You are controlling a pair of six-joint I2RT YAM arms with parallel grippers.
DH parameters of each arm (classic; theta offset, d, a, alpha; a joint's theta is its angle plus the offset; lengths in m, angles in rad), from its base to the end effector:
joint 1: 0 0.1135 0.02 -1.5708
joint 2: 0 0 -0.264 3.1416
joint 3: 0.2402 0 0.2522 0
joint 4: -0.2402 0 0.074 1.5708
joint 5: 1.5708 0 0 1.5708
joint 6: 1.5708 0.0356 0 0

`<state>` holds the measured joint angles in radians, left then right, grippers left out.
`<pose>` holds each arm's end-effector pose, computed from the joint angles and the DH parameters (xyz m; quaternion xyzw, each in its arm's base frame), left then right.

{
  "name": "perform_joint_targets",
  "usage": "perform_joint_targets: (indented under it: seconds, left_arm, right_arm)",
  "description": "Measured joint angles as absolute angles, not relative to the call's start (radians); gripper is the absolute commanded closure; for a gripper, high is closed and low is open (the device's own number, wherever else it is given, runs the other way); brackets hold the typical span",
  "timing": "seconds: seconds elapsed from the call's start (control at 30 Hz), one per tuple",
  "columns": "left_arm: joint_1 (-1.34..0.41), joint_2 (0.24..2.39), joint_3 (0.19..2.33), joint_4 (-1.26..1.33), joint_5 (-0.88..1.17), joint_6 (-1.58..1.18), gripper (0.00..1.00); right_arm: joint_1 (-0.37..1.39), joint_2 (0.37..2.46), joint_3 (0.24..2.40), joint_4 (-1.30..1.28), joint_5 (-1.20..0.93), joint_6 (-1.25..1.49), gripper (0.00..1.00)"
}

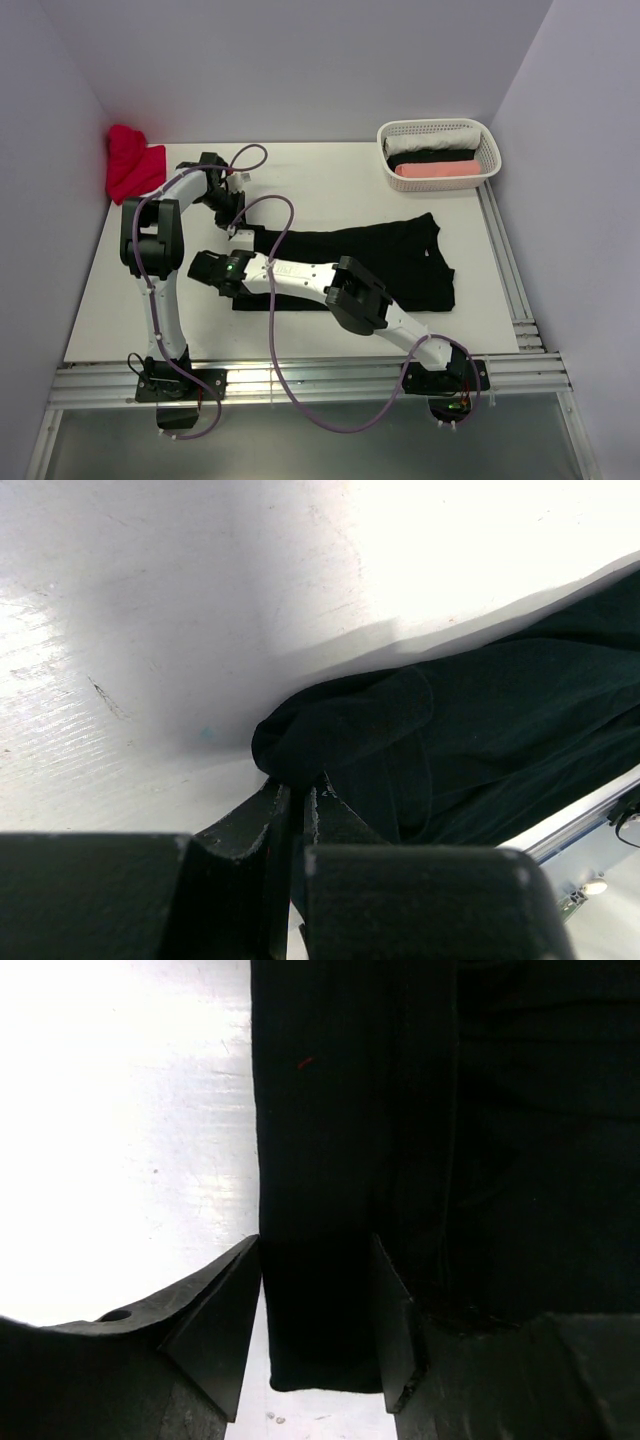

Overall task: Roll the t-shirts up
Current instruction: Roll the tshirt

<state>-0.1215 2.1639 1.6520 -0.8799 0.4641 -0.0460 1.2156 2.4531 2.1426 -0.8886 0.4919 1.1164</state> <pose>0.4243 -0.0679 0.1606 0.0571 0.9678 -0.2355 0.0675 0.1944 0.4758 0.1653 -0.0023 0.9543 0.0705 0.2905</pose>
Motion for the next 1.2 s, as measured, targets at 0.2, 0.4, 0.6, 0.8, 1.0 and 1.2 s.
perform_joint_targets:
  seconds: [0.2, 0.4, 0.6, 0.8, 1.0, 1.2]
  left_arm:
    - [-0.123, 2.164, 1.652, -0.88, 0.457, -0.046, 0.96]
    - [-0.126, 2.164, 1.656, -0.884, 0.446, -0.046, 0.96]
    - [-0.128, 2.164, 1.677, -0.906, 0.439, -0.045, 0.95]
    - [-0.129, 2.164, 1.71, -0.935, 0.437, -0.044, 0.82]
    - [-0.129, 2.164, 1.744, -0.948, 0.443, -0.036, 0.56]
    - [-0.128, 2.163, 1.776, -0.955, 0.466, -0.018, 0.48]
  right_arm:
    - [1.217, 2.468, 2.16, -0.914, 0.479, 1.095, 0.77]
    - [1.213, 2.463, 2.143, -0.892, 0.462, 1.077, 0.91]
    - [1.196, 2.318, 1.855, -0.622, 0.408, 1.083, 0.97]
    - [1.155, 2.162, 1.509, -0.236, 0.299, 1.134, 1.0]
    - [1.12, 2.082, 1.23, 0.15, 0.21, 1.239, 1.0]
    - [1.092, 2.067, 1.04, 0.469, 0.138, 1.364, 1.0]
